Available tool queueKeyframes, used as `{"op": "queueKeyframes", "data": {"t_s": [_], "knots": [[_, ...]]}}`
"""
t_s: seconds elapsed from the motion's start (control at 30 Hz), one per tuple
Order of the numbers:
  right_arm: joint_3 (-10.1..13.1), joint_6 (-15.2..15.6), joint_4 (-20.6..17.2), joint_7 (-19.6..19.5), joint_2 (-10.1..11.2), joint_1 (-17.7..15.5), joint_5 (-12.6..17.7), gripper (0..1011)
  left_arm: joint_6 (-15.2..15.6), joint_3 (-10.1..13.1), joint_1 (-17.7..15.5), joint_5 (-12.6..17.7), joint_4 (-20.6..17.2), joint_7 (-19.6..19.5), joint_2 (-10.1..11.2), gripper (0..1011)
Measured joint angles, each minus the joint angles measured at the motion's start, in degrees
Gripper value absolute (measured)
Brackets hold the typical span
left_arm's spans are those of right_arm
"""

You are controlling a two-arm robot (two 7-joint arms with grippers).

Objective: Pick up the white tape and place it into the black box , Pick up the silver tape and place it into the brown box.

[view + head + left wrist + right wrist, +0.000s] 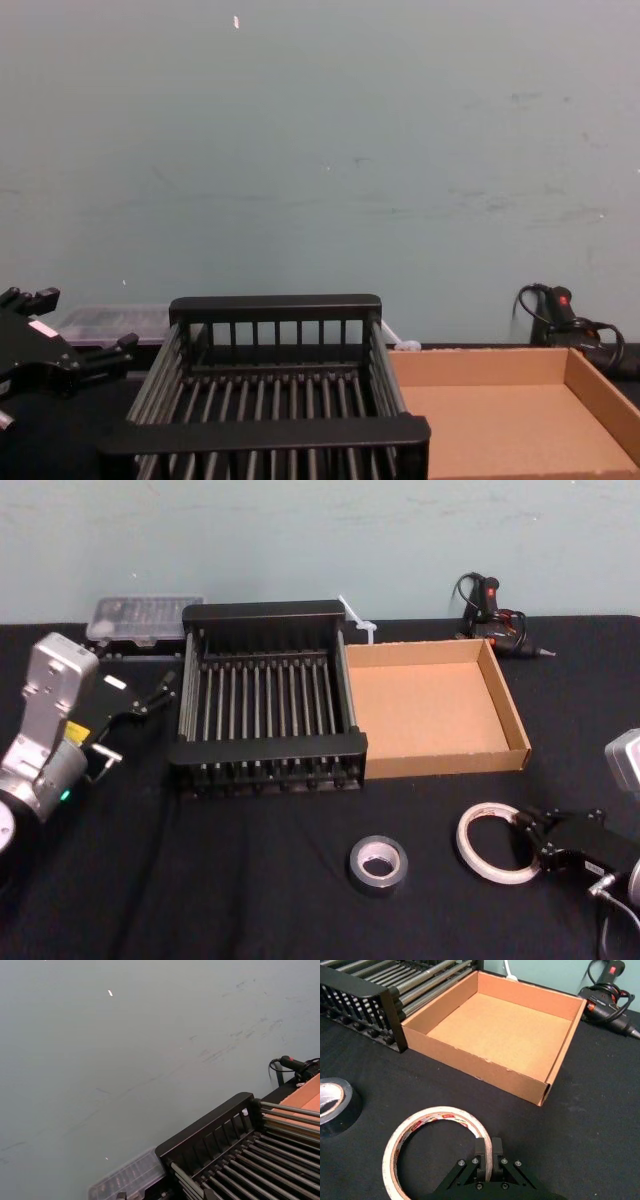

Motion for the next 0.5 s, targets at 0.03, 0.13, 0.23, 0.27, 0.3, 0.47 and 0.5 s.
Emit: {"op": "queueKeyframes", "data": {"t_s": [0.03, 0.13, 0.23, 0.27, 0.3, 0.47, 0.5], "knots": [[0.0, -0.1, -0.1, 0.0, 0.0, -0.1, -0.1, 78, 0.0, 0.0, 0.0, 0.0, 0.0, 0.0, 0.0, 1001], [0.2, -0.8, -0.2, 0.2, -0.1, -0.3, -0.2, 78, 0.0, 0.0, 0.0, 0.0, 0.0, 0.0, 0.0, 1001], [0.5, -1.8, -0.4, 0.4, -0.3, -0.5, -0.3, 77, 0.0, 0.0, 0.0, 0.0, 0.0, 0.0, 0.0, 1001], [0.7, -2.4, -0.5, 0.5, -0.4, -0.7, -0.3, 78, 0.0, 0.0, 0.0, 0.0, 0.0, 0.0, 0.0, 1001], [0.7, -2.4, -0.5, 0.5, -0.4, -0.7, -0.3, 78, 0.0, 0.0, 0.0, 0.0, 0.0, 0.0, 0.0, 1001], [1.6, -4.6, -0.9, 0.7, -1.0, -1.3, -0.1, 78, 0.0, 0.0, 0.0, 0.0, 0.0, 0.0, 0.0, 1001], [1.8, -5.0, -0.9, 0.8, -1.1, -1.4, 0.0, 78, 0.0, 0.0, 0.0, 0.0, 0.0, 0.0, 0.0, 1001]]}}
